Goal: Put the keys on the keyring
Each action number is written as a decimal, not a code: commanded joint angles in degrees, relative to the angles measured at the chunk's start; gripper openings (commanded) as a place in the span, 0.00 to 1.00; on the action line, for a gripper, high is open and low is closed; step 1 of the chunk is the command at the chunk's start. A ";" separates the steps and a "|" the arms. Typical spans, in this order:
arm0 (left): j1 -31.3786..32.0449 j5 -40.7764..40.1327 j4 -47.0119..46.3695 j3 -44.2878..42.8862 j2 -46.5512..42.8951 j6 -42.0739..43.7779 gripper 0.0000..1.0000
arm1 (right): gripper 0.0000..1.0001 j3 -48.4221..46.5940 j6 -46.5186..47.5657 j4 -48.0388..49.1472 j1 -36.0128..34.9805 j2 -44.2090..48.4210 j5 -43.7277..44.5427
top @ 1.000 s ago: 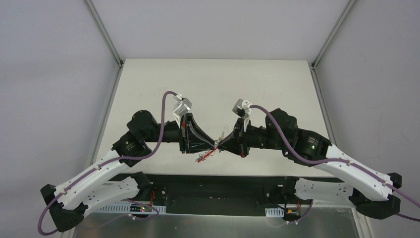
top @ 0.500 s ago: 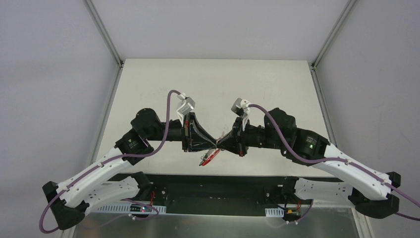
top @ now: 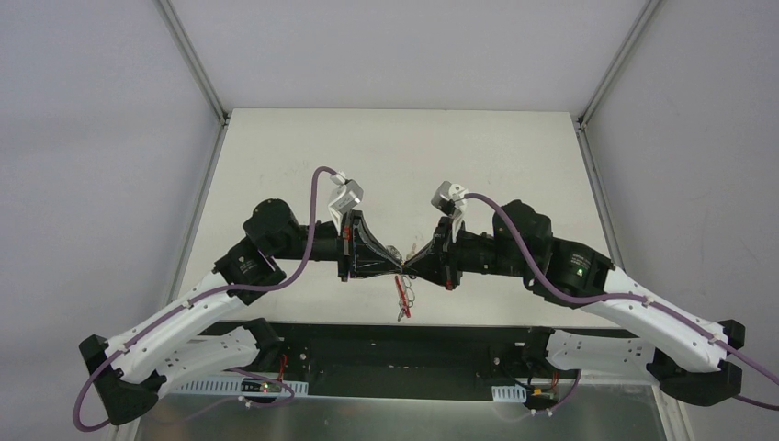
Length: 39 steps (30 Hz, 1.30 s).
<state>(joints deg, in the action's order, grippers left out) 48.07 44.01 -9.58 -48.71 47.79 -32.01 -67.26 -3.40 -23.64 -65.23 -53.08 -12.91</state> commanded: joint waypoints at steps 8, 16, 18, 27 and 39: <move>2.02 -0.39 -1.64 -0.55 -2.10 4.37 0.00 | 0.00 -1.73 -0.81 7.25 -0.19 2.33 -2.90; 2.34 -1.00 -1.82 -0.26 -2.93 5.25 0.00 | 0.02 -1.38 -1.20 8.10 -0.23 2.04 -3.31; 2.40 -0.65 -2.34 -0.19 -3.00 5.10 0.00 | 0.00 -1.14 -1.24 8.57 -0.23 2.09 -2.93; 2.46 3.39 -3.07 -2.05 0.07 1.92 0.07 | 0.00 -0.75 -1.00 10.07 -0.22 2.35 -3.47; 2.56 4.87 -4.00 -2.59 1.18 1.55 0.00 | 0.00 -0.76 -0.33 10.47 -0.65 2.19 -3.96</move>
<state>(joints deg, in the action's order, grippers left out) 49.91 46.48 -11.64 -49.50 48.38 -30.70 -67.11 -3.75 -21.76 -65.56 -51.33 -15.94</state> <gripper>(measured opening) 0.107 0.007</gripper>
